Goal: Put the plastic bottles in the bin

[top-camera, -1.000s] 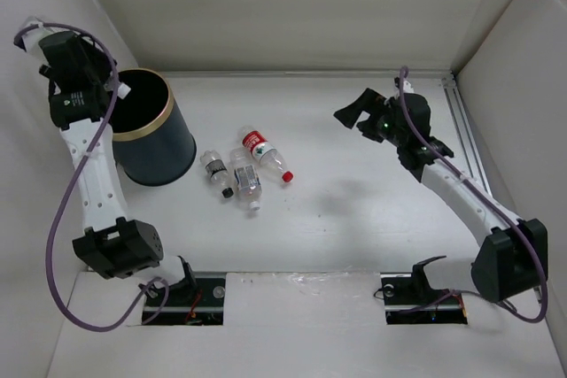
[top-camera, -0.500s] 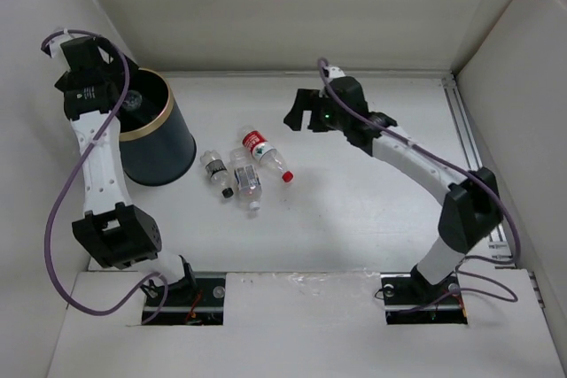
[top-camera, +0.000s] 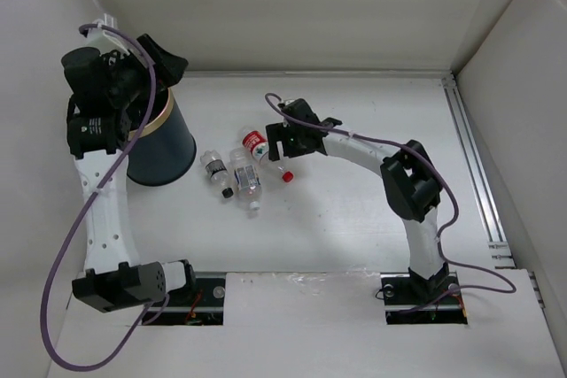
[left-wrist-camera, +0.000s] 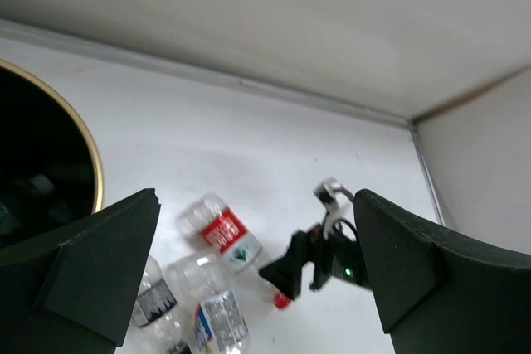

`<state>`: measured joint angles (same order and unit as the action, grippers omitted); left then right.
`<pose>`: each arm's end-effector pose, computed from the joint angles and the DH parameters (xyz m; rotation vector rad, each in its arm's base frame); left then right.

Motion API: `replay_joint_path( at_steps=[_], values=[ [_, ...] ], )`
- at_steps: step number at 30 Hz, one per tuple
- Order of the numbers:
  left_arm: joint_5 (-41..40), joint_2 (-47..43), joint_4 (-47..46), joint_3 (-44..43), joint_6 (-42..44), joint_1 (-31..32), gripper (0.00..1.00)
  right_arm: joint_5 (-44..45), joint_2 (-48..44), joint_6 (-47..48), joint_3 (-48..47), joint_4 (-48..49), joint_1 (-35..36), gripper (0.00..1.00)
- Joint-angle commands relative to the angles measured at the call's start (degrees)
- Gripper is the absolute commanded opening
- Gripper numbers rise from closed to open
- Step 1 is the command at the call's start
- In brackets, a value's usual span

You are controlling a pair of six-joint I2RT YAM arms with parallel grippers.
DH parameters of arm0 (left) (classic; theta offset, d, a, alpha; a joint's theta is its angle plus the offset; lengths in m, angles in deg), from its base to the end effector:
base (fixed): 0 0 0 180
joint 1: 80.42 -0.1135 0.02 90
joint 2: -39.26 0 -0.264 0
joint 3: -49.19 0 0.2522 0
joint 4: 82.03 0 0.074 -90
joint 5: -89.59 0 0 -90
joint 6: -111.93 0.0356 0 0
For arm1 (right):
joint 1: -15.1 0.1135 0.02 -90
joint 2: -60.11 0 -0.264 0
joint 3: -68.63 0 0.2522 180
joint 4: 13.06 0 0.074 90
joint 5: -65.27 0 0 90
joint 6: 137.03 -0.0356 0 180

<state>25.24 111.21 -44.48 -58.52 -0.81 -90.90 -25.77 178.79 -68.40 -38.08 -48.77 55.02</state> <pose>0.2475 0.0301 0.5086 -0.1180 1.6196 -0.5231 0.3579 0.3003 0.2118 -0.4063 2.4341 0.5061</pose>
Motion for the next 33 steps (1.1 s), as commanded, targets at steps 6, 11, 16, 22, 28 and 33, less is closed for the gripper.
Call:
replay_joint_path(
  at_steps=[6,11,16,22,28,33],
  values=[
    [14.60,-1.37,-5.86,8.77,1.03,-0.33,1.00,-2.92,3.93,3.00,-3.47,0.69,0.77,0.88],
    [18.38,-0.84,-8.14,11.07,-0.10,-0.33,1.00,-1.96,6.65,4.84,-5.32,-1.33,0.77,0.73],
    [12.67,4.42,-7.78,8.08,0.96,11.52,1.00,0.34,7.36,3.62,-5.94,-1.86,-1.16,0.33],
    [14.78,6.19,-17.19,11.07,-5.55,16.54,1.00,-1.16,-0.44,-3.75,4.22,1.63,-9.31,0.00],
    [13.37,12.77,-20.97,9.67,-6.17,27.52,1.00,-10.98,-17.40,-6.94,14.80,8.24,-15.92,0.00],
    [17.41,17.96,-33.79,11.51,-11.70,33.06,1.00,-20.13,-30.05,-8.43,19.90,11.40,-18.21,0.00]
  ],
)
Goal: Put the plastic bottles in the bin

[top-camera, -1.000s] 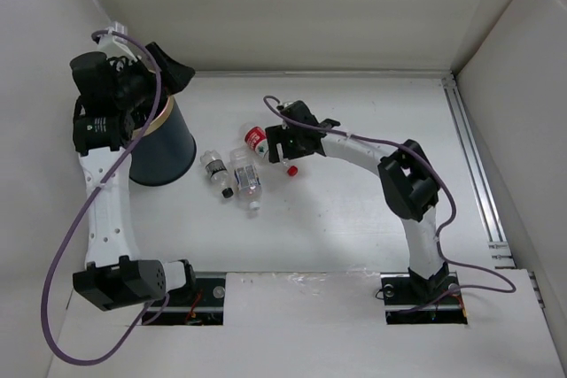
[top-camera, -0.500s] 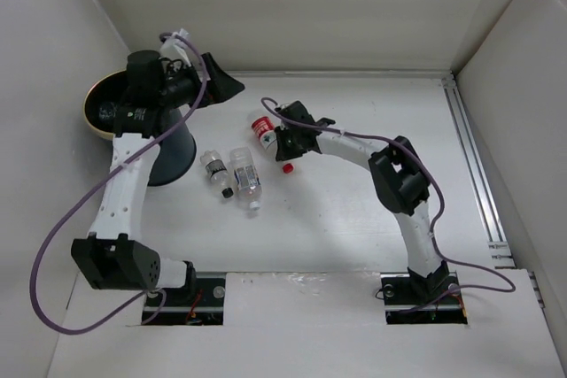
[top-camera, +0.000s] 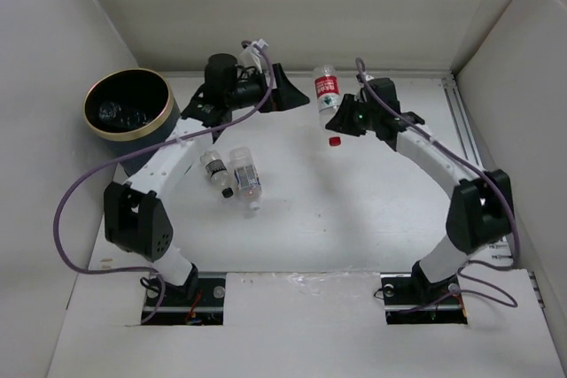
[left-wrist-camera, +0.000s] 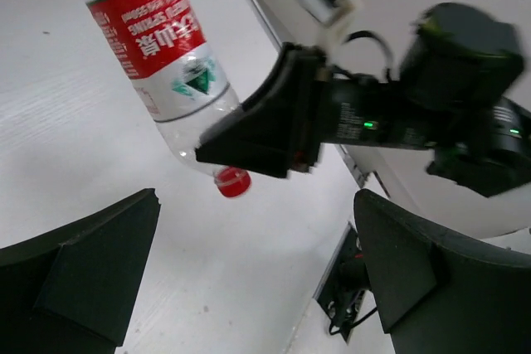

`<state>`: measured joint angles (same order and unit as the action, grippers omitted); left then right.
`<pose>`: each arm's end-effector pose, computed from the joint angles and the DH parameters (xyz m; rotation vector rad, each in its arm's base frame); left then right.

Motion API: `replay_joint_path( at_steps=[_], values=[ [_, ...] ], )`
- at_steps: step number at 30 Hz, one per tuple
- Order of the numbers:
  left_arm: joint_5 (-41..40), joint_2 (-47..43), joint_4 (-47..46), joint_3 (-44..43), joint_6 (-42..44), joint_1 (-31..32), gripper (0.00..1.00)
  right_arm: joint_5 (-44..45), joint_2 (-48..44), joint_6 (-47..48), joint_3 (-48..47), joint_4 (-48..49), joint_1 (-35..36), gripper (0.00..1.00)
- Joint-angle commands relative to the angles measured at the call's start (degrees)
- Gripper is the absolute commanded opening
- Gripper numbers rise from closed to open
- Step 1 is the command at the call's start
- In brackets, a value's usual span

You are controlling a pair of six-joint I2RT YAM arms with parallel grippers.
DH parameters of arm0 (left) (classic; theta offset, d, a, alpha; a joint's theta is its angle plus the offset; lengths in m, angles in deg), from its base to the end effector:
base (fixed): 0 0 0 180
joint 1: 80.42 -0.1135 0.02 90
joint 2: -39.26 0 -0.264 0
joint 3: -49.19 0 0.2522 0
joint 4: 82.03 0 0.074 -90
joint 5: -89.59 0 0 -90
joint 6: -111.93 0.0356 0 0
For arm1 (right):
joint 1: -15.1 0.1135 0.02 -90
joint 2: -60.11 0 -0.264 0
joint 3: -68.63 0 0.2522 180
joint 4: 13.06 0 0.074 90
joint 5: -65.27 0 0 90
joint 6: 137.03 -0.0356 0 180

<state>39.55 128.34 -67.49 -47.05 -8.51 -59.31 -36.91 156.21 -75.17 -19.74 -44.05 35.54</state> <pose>0.3336 -0.1533 0.3959 0.4145 1.7874 -1.2401 0.3561 0.1407 0.2740 0.0372 2.3216 0.6833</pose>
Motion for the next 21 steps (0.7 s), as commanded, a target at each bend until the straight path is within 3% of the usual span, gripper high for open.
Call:
replay_joint_path(
  at_steps=[1,6,17,20,21],
  values=[
    [3.97,2.31,-14.71,0.04,-4.80,2.79,1.00,-10.56,-8.89,-1.65,1.57,6.69,0.74,0.00],
    [3.45,5.05,-18.35,-3.74,-6.65,4.82,1.00,-19.09,-14.52,-1.65,2.88,7.48,0.73,0.00],
    [4.68,7.16,-26.97,-4.89,-12.89,5.35,1.00,-23.50,-19.72,-1.65,3.42,8.01,2.67,0.00],
    [6.35,7.68,-26.97,-5.58,-13.42,5.35,0.79,-23.50,-19.72,-2.97,3.94,9.67,2.67,0.00],
    [6.35,8.21,-24.88,-6.11,-13.42,5.35,0.49,-23.50,-19.72,-3.58,3.94,10.20,2.67,0.00]
  ],
)
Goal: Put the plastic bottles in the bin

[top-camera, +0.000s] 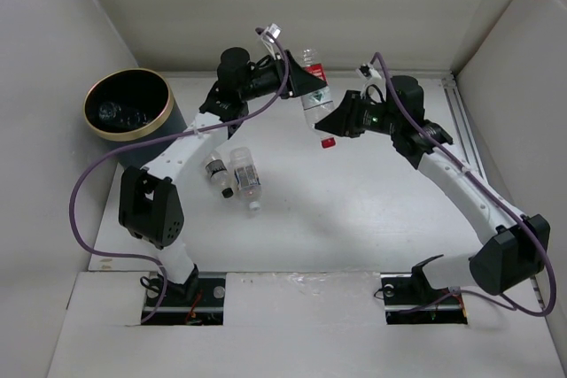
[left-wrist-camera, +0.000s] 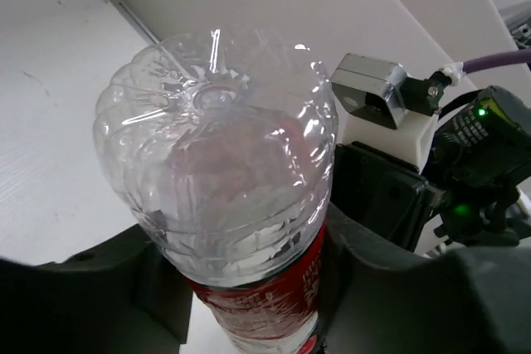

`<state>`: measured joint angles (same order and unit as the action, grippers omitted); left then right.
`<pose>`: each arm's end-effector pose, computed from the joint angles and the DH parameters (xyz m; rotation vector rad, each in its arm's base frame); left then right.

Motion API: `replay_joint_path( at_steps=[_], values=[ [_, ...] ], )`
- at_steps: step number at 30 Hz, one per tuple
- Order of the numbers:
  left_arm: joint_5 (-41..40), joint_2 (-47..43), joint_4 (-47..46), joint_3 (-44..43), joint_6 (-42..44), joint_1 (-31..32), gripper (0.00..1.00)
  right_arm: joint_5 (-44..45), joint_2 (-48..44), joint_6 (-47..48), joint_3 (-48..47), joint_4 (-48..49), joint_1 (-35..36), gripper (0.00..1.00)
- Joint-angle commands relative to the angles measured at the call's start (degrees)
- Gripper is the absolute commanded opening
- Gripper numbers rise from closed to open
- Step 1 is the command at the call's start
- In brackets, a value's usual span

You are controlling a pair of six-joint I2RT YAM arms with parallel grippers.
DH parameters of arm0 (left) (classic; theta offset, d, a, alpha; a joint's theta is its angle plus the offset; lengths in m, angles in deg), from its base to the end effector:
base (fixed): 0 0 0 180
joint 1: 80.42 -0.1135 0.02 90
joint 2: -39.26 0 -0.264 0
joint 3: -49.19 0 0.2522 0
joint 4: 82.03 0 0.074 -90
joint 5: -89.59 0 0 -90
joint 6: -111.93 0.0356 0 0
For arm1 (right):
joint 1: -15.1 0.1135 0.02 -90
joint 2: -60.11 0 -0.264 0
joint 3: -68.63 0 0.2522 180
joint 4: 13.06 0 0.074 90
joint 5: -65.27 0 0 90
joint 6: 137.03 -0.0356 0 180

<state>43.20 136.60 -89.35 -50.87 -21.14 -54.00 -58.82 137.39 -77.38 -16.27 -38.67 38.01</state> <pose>0.3508 -0.2017 0.4047 0.4831 1.5624 -1.4884 0.2780 0.1392 0.3725 -0.3086 1.9843 1.1756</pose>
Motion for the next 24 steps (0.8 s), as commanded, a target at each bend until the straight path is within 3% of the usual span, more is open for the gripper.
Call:
replay_joint_path(
  at_steps=[1,2,3,4,5,11,15,17,20,22,24],
  values=[
    [2.70,-0.05,-2.04,-3.51,-0.27,0.04,0.33,-1.60,-0.90,-1.38,-0.14,4.83,0.20,0.00],
    [2.70,-0.04,-1.16,-4.22,-0.26,0.04,0.21,-1.60,-0.90,-1.38,-0.15,4.83,0.20,0.13],
    [1.83,-0.04,0.06,-5.10,1.13,0.04,0.17,-1.08,-0.90,-1.38,-0.75,4.83,0.20,0.45],
    [0.78,-0.04,3.73,-7.37,1.84,-0.48,0.11,-0.37,-0.38,-1.38,-0.76,4.83,0.20,0.93],
    [-1.06,-0.04,5.59,-8.69,2.46,-2.05,0.05,0.59,-0.37,-1.38,-0.24,4.83,0.20,1.00],
    [-11.26,-2.50,26.39,-23.87,7.81,-15.05,0.00,4.10,-2.12,-0.06,6.61,4.83,-3.84,1.00],
    [-23.70,-5.40,37.56,-30.66,11.15,-30.49,0.00,5.87,-2.13,1.61,8.29,3.68,-3.32,1.00],
    [-28.13,-7.24,39.44,-30.68,11.69,-35.88,0.00,6.40,-2.13,2.13,8.29,3.68,-2.10,1.00],
    [-26.39,-10.59,37.00,-25.42,10.82,-47.66,0.00,7.62,-0.90,2.66,8.82,3.68,0.27,1.00],
    [-31.53,-11.29,37.86,-24.01,11.68,-51.53,0.00,8.15,0.59,2.66,8.82,3.68,1.34,1.00],
    [-36.21,-11.29,39.10,-23.39,14.50,-51.55,0.00,8.16,1.30,3.19,8.20,3.68,2.04,1.00]
  ],
)
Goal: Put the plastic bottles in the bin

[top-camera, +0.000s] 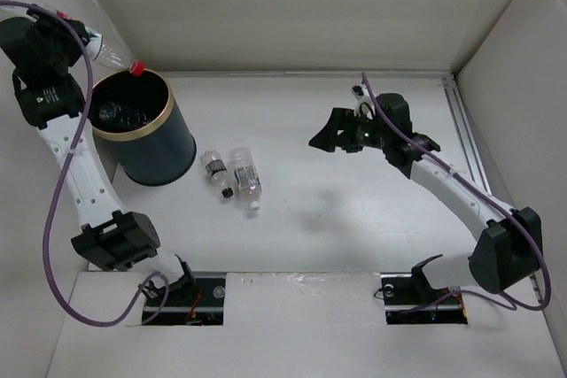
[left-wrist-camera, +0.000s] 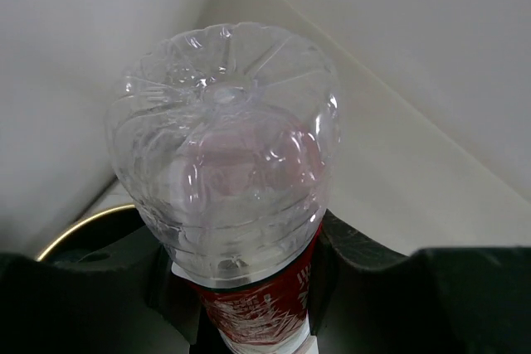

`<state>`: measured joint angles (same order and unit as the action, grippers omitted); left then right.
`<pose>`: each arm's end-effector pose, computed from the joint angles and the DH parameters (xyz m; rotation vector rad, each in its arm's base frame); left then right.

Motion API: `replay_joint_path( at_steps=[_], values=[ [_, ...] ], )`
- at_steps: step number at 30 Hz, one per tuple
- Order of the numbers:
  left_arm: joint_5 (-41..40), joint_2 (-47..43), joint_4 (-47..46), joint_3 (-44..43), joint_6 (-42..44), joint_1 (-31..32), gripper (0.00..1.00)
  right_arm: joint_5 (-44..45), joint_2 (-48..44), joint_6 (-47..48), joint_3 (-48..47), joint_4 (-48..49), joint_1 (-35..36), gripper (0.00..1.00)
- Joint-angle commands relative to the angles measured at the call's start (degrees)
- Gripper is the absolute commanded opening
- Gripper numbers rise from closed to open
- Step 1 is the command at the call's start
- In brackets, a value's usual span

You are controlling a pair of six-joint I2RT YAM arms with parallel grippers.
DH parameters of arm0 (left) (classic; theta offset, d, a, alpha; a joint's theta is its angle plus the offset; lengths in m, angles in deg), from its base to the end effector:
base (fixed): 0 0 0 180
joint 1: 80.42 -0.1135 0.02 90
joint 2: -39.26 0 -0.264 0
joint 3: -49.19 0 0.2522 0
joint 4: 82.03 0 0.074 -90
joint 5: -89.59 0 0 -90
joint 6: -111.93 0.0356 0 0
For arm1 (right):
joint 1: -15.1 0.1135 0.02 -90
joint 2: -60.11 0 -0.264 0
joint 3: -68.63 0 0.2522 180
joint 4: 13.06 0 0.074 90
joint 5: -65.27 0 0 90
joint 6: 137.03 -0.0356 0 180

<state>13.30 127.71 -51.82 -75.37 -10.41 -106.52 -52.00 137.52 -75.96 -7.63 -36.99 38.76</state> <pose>0.2952 0.1352 0.5372 -0.5441 1.3723 -0.2639 0.2777 0.1395 0.3213 -0.2265 2.1070 1.0456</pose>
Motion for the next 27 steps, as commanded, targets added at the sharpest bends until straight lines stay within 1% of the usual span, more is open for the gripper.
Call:
replay_joint_path(
  at_steps=[1,4,5,6,7,8,9,10,11,14,15,16,18,19,21,22,24,25,26,27],
  values=[
    [-7.99,-2.40,2.27,2.86,3.77,0.97,0.00,1.34,1.69,1.77,-0.43,2.00,2.00,1.00],
    [-13.70,-5.29,2.27,7.87,3.77,0.97,0.00,3.79,2.74,1.77,-1.48,2.00,3.75,1.00],
    [-16.59,-5.91,1.75,11.54,3.08,0.97,0.00,3.80,2.75,1.77,-2.01,2.00,3.76,1.00],
    [-17.49,-5.91,1.75,12.97,3.07,0.97,0.05,4.50,3.53,1.77,-2.01,2.00,4.81,1.00],
    [-18.02,-6.61,1.75,14.11,3.07,0.97,0.14,5.46,3.54,1.77,-2.79,2.00,5.95,1.00],
    [-18.80,-6.62,1.75,15.69,3.07,0.97,0.32,6.43,4.24,1.77,-3.59,2.00,6.83,1.00],
    [-19.94,-6.62,1.75,15.71,3.07,0.97,0.74,8.52,4.94,1.77,-3.59,1.48,7.62,1.00],
    [-19.96,-6.62,1.75,16.23,2.46,0.97,0.90,9.50,5.47,1.77,-4.38,1.47,9.46,1.00],
    [-20.74,-6.62,2.27,16.23,2.45,0.97,1.00,10.38,6.78,1.77,-5.43,1.47,10.52,1.00],
    [-19.96,-6.62,3.14,14.40,2.45,0.97,1.00,14.07,9.24,1.24,-8.32,0.25,15.00,1.00],
    [-19.26,-6.62,3.76,12.91,2.45,0.97,1.00,15.13,11.34,1.24,-9.21,0.24,16.14,1.00],
    [-17.69,-6.62,3.77,11.94,3.41,2.28,1.00,16.36,12.58,1.24,-10.18,-0.37,17.46,1.00],
    [-18.90,-6.62,5.34,9.65,6.05,4.83,1.00,20.05,16.96,0.71,-13.68,-1.43,20.80,1.00],
    [-18.90,-7.14,6.05,7.64,7.28,8.32,1.00,21.02,18.47,0.71,-14.83,-1.95,21.68,0.98],
    [-18.90,-7.15,7.80,5.17,9.82,11.59,1.00,22.52,21.54,0.01,-17.55,-1.95,22.92,0.97],
    [-16.29,-7.15,10.42,2.55,10.53,13.96,1.00,22.52,24.69,-0.51,-19.66,-1.95,23.62,0.95],
    [-10.76,-7.15,12.02,1.91,10.54,13.98,1.00,23.22,27.96,-0.52,-20.72,-2.65,24.15,0.95],
    [-8.03,-8.54,12.03,2.60,10.54,13.98,1.00,23.22,31.11,-0.52,-23.34,-3.35,25.02,0.95],
    [-3.57,-9.51,12.03,4.96,10.54,13.98,1.00,23.75,32.53,0.01,-24.67,-4.06,25.55,0.94],
    [-1.52,-10.65,11.33,6.72,11.15,13.98,1.00,24.45,33.85,0.01,-25.91,-4.59,26.52,0.94]
  ],
)
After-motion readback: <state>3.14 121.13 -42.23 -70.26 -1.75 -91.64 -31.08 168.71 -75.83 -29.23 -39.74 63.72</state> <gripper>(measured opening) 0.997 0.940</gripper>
